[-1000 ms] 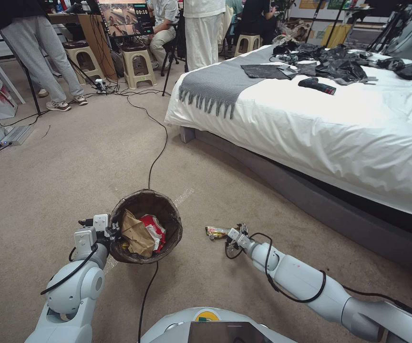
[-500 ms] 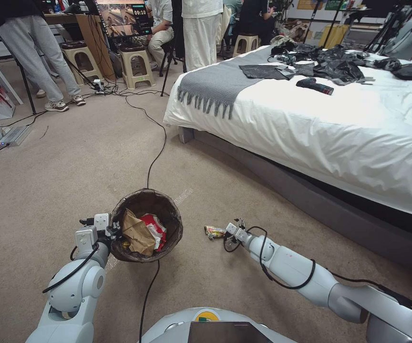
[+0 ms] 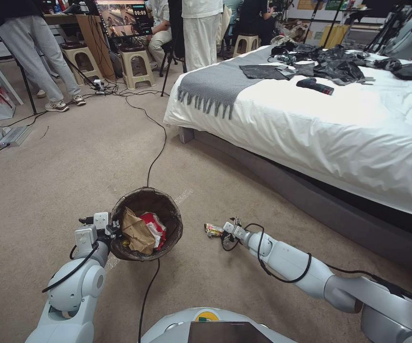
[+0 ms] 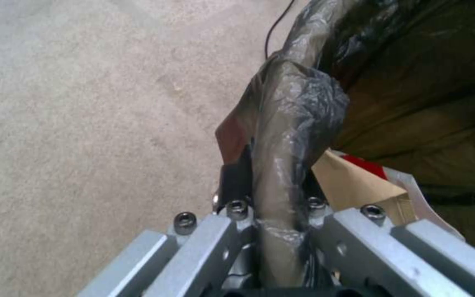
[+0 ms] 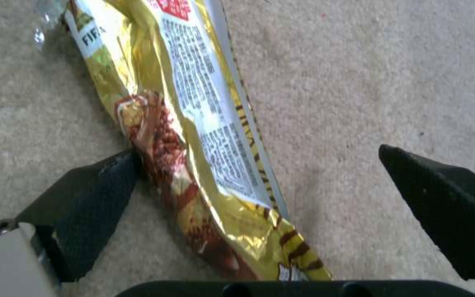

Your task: Pick up the trash bin, then pick up the garbage from the floor and place it into the trash bin.

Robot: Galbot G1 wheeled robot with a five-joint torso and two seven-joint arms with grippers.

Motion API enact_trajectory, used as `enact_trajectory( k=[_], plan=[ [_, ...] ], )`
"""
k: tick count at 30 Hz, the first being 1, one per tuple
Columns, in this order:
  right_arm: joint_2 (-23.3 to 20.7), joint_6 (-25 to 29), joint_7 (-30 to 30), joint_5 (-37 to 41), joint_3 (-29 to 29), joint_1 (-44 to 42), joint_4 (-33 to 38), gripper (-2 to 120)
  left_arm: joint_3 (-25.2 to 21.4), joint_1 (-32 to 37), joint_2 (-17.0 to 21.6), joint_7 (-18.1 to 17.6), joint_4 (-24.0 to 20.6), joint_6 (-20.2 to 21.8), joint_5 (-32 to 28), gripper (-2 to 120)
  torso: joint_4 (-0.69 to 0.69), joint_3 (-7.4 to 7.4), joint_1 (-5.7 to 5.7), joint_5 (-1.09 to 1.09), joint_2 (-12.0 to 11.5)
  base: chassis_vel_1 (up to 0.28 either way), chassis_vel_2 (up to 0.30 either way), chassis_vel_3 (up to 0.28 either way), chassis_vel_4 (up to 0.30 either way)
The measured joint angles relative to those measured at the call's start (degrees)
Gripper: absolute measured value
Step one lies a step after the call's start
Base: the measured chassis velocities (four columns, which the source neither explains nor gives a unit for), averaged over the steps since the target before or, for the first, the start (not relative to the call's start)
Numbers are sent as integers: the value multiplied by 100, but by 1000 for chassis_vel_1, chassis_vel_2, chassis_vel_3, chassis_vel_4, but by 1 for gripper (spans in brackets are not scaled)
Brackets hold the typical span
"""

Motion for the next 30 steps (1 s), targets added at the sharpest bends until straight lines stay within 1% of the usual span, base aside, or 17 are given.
enact_trajectory(
  k=[5,6,7,8,9,11,12,14,15,16,19,20,23,24,27,28,30],
  plan=[
    [134,162,-204,-4,-18,26,-147,100,3,-2,-7,-3,-3,2,1,0,1,0,0,-1,0,0,0,0,0],
    [177,197,-261,22,-28,27,-170,99,-2,-3,-2,-3,-6,2,1,0,2,0,0,-1,0,0,0,0,0],
    [207,221,-342,103,-34,27,-173,96,-9,-3,6,-4,-14,4,0,0,5,0,0,5,0,0,0,0,0],
    [207,221,-342,103,-34,27,-173,96,-9,-3,6,-4,-14,4,0,0,5,0,0,5,0,0,0,0,0],
    [222,232,-362,145,-35,22,-173,90,-18,-3,14,-6,-23,6,0,0,4,0,0,5,0,0,0,0,0],
    [229,254,-384,235,-30,-6,-157,80,-19,-5,31,-9,-29,9,-1,0,-1,0,0,-1,0,0,0,0,0],
    [229,254,-384,235,-30,-6,-157,80,-19,-5,31,-9,-29,9,-1,0,-1,0,0,-1,0,0,0,0,0],
    [226,279,-398,237,-30,-28,-141,73,-6,-15,32,-9,-30,11,-1,0,-1,0,0,-1,0,0,0,0,0],
    [214,298,-410,238,-30,-38,-132,67,5,-18,32,-12,-29,13,-1,0,1,0,0,0,0,0,0,0,0],
    [214,298,-410,238,-30,-38,-132,67,5,-18,32,-12,-29,13,-1,0,1,0,0,0,0,0,0,0,0],
    [172,322,-437,249,-20,-42,-119,52,17,-30,34,-17,-29,17,4,0,3,0,0,3,0,0,0,0,0],
    [172,322,-437,249,-20,-42,-119,52,17,-30,34,-17,-29,17,4,0,3,0,0,3,0,0,0,0,0],
    [168,330,-463,262,19,-44,-137,39,25,-41,43,-19,-26,21,14,0,4,1,0,4,0,0,0,0,0],
    [168,330,-463,262,19,-44,-137,39,25,-41,43,-19,-26,21,14,0,4,1,0,4,0,0,0,0,0],
    [167,330,-466,261,65,-76,-151,24,29,-49,49,-20,-26,25,19,0,8,2,0,8,-1,0,0,0,0],
    [167,330,-466,261,65,-76,-151,24,29,-49,49,-20,-26,25,19,0,8,2,0,8,-1,0,0,0,0],
    [163,330,-470,259,85,-91,-156,13,29,-49,50,-22,-26,27,20,0,9,2,0,9,-1,0,0,0,0]
  ],
)
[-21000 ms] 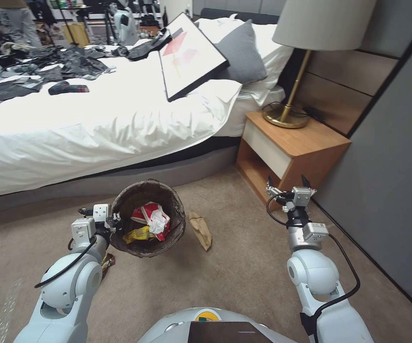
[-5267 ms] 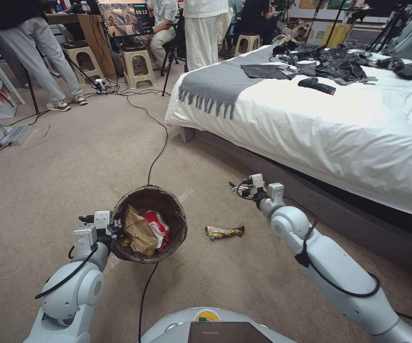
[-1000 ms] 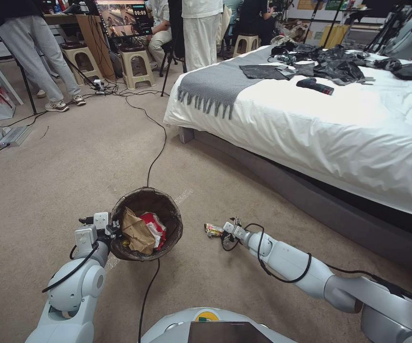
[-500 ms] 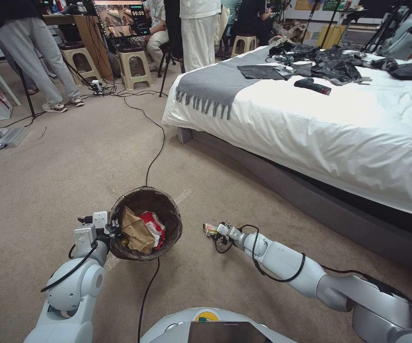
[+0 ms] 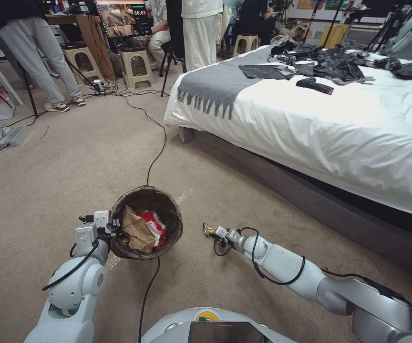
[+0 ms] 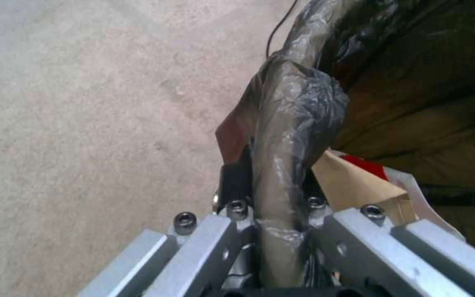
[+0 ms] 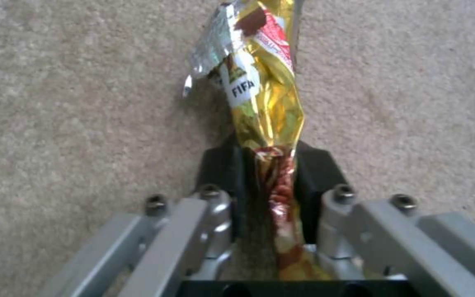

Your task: Pick up the trash bin, then pick up the garbage from the floor and place it into the trash bin.

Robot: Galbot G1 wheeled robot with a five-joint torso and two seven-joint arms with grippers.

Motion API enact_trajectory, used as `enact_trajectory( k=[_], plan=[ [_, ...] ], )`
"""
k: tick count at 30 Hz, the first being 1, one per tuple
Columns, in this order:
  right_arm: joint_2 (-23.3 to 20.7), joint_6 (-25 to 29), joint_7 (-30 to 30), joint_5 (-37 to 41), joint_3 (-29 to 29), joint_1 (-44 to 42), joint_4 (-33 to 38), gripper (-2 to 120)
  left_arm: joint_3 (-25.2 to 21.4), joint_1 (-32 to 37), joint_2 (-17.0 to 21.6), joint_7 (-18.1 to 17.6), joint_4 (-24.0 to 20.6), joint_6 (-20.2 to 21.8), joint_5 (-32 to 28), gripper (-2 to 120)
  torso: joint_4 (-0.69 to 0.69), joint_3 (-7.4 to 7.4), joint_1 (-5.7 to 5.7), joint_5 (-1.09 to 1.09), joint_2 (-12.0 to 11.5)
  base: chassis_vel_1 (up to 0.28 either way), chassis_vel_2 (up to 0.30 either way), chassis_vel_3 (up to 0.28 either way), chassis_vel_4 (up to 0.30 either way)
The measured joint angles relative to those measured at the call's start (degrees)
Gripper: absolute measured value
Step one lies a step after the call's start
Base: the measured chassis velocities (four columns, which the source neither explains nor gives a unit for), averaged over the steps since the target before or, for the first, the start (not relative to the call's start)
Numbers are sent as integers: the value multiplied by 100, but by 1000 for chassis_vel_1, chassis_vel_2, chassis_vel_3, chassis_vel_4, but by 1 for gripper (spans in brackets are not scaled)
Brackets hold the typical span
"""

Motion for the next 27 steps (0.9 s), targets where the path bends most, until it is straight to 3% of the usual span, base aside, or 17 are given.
enact_trajectory(
  k=[4,14,21,24,27],
  plan=[
    [1,0,-7,-16,31,-8,-12,0,-5,20,-10,0,0,-1,13,0,-1,0,0,0,0,0,0,0,0],
    [-271,-122,107,47,312,-41,241,0,1,43,-41,1,-30,0,52,0,-8,1,1,-8,-1,0,0,0,0],
    [-782,-487,332,996,987,-201,1405,0,-5,42,-37,7,-99,41,87,0,-7,0,1,-6,-1,0,0,0,0],
    [-1167,-888,731,1802,1545,-413,2574,0,-9,27,-22,45,-125,62,140,0,-7,-1,1,-6,-1,0,0,0,0],
    [-1410,-1135,925,2387,1843,-490,3193,0,-5,14,-23,73,-140,86,175,0,-8,-1,1,-7,-1,0,0,0,0]
  ],
)
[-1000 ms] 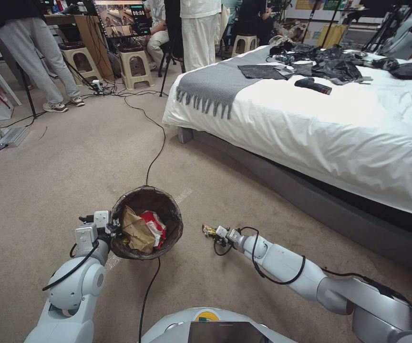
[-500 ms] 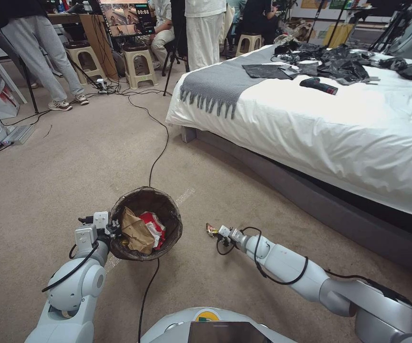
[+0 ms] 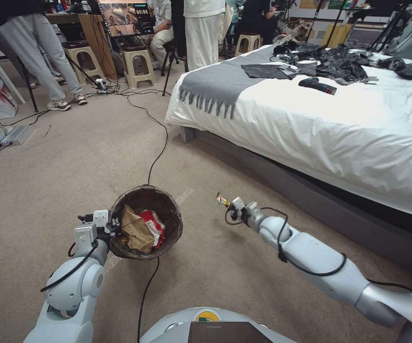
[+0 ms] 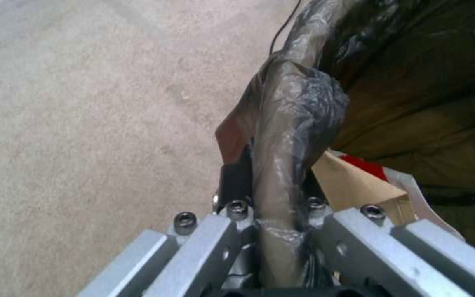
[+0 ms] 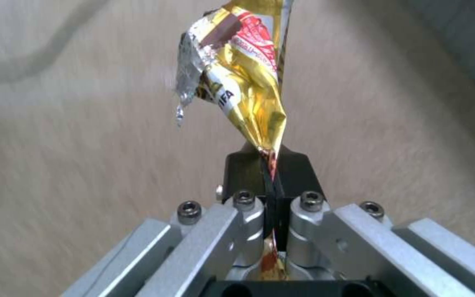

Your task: Pick up the trash bin, then pick up the garbage from the floor and place it into the trash bin.

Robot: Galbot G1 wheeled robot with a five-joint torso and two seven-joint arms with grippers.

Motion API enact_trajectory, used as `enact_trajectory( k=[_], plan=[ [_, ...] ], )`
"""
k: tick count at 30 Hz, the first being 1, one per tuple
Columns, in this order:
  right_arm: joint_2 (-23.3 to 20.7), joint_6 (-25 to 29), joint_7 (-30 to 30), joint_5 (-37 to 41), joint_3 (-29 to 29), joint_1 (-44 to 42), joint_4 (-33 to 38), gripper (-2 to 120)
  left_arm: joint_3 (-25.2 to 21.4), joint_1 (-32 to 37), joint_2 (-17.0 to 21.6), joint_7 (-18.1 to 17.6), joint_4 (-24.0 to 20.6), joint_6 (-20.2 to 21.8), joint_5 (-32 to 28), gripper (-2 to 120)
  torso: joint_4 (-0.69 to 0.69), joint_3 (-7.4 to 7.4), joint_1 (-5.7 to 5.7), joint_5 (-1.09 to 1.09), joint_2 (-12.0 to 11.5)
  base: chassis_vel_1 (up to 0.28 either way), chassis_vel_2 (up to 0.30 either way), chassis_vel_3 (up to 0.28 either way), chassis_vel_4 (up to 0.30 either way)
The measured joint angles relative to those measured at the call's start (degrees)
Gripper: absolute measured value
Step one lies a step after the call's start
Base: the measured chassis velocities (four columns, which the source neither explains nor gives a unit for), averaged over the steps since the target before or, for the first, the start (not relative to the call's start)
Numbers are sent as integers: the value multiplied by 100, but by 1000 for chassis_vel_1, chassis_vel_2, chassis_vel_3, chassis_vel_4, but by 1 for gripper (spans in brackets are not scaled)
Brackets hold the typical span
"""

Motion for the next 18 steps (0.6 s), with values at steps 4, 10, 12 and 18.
enact_trajectory(
  k=[4,10,12,18],
  plan=[
    [-265,-311,292,1021,481,-155,920,0,11,-2,-3,39,-41,39,19,0,2,0,0,0,0,0,0,0,0],
    [-326,-769,917,2508,1242,-400,2180,0,3,22,19,116,-149,55,36,0,0,0,0,-1,0,0,0,0,0],
    [-239,-903,1325,3360,1416,-355,2753,0,4,21,32,145,-198,57,32,0,1,0,0,0,1,0,0,0,0],
    [-106,-1023,2028,4533,1464,-36,3684,0,6,34,54,213,-280,59,46,0,3,0,0,-1,1,0,0,0,0]
  ],
)
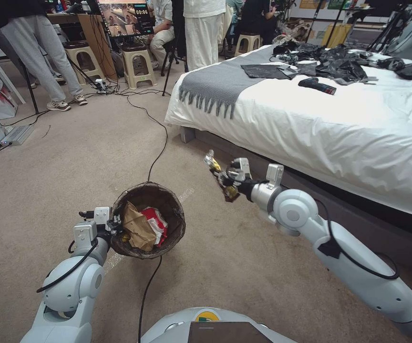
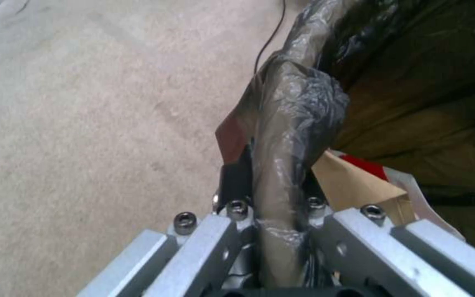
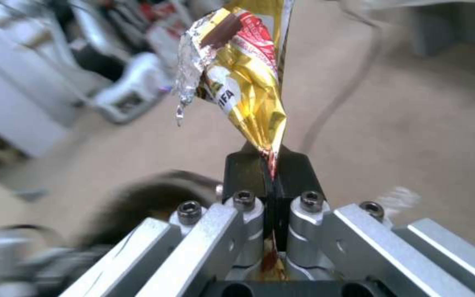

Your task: Pick up the trash bin, then pick up the garbage from the floor and place it into the trash bin.

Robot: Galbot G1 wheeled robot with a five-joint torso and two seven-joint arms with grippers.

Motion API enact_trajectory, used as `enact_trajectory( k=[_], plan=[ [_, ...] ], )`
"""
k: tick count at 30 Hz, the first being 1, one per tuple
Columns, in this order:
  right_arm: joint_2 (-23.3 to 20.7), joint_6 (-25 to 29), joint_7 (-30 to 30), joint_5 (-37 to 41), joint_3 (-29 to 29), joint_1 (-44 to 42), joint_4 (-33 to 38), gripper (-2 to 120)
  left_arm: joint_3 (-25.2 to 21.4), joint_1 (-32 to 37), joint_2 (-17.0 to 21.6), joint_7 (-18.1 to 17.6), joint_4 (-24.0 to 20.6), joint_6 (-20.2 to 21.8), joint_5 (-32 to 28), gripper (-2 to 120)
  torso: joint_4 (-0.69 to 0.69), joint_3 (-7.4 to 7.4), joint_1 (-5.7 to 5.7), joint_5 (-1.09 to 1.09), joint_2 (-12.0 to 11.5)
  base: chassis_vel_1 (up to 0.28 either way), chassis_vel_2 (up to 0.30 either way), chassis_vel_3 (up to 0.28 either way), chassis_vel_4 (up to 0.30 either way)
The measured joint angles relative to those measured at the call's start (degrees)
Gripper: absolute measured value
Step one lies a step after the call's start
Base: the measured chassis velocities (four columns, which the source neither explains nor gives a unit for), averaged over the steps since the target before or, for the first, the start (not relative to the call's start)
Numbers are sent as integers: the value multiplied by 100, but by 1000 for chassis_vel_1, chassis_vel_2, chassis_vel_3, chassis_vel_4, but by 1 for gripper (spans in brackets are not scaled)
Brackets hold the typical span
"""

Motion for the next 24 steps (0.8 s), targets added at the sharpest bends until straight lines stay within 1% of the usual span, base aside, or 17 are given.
enact_trajectory(
  k=[2,3,6,8,9,11,13,14,15,17,18,20,21,22,24],
  plan=[
    [75,-35,385,721,-85,283,451,0,3,17,23,60,-10,1,46,0,-1,0,0,-1,0,0,0,0,0],
    [75,-35,385,721,-85,283,451,0,3,17,23,60,-10,1,46,0,-1,0,0,-1,0,0,0,0,0],
    [167,-52,681,1526,-321,697,747,0,24,14,24,88,17,2,111,0,-1,0,0,-1,0,0,0,0,0],
    [185,-57,707,1643,-389,810,770,0,34,13,21,90,23,2,124,0,-1,0,0,-1,0,0,0,0,0],
    [228,-77,733,1847,-547,1059,776,0,50,13,12,92,32,2,144,0,-2,0,0,-1,0,0,0,0,0],
    [249,-82,742,1913,-628,1173,769,0,55,13,9,93,37,2,150,0,-2,0,0,0,0,0,0,0,0],
    [319,-86,752,2063,-1031,1652,655,0,58,7,4,93,57,2,166,0,-2,0,0,0,0,0,0,0,0],
    [319,-86,752,2063,-1031,1652,655,0,58,7,4,93,57,2,166,0,-2,0,0,0,0,0,0,0,0],
    [346,-87,758,2090,-1166,1811,608,0,57,5,4,92,64,2,167,0,-1,0,0,-1,0,0,0,0,0],
    [467,-78,805,2121,-1658,2318,449,0,49,-7,6,90,94,2,168,0,-1,1,0,-2,0,0,0,0,0],
    [467,-78,805,2121,-1658,2318,449,0,49,-7,6,90,94,2,168,0,-1,1,0,-2,0,0,0,0,0],
    [618,-60,890,2129,-2018,2637,295,0,48,-16,8,84,107,1,167,0,0,1,0,-1,0,0,0,0,0],
    [618,-60,890,2129,-2018,2637,295,0,48,-16,8,84,107,1,167,0,0,1,0,-1,0,0,0,0,0],
    [687,-56,920,2127,-2150,2729,218,0,47,-19,11,82,111,1,166,0,0,0,0,-2,0,0,0,0,0],
    [876,-38,989,2051,-2508,2883,-69,0,32,-35,23,76,115,2,152,0,-1,1,0,-1,0,0,0,0,0]
  ],
)
